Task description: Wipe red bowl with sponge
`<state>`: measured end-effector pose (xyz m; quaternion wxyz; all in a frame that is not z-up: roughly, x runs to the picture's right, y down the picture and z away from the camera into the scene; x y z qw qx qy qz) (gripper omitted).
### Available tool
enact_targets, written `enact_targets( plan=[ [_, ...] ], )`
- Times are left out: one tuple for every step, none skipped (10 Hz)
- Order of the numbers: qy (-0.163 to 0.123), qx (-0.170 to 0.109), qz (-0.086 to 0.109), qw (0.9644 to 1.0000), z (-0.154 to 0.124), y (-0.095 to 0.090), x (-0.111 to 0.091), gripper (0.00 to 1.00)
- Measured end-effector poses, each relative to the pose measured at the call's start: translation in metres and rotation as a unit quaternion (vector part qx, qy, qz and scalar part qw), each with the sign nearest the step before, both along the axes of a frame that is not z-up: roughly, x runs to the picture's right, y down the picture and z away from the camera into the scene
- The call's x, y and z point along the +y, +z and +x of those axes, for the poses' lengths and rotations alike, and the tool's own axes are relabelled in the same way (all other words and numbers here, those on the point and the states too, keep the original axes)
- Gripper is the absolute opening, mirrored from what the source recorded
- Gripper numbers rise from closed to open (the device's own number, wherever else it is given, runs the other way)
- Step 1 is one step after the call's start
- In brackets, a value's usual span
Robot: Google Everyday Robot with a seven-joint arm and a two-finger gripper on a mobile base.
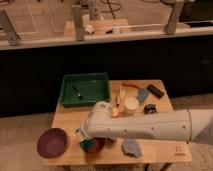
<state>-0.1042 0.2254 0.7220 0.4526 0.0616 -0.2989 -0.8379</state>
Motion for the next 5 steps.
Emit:
enact_targets(
  plan=[
    [0.003,0.015,0.003,0.9999,0.012,0.003,-0.001,0.00],
    [0.006,0.029,0.007,0.9995,0.022,0.007,-0.003,0.00],
    [0.008,0.035,0.009,0.9993,0.027,0.010,-0.006,0.00],
    [0.011,0.039,0.011,0.9991,0.032,0.013,-0.009,0.00],
    [0.012,0.039,0.008,0.9991,0.033,0.013,-0.008,0.00]
  ],
)
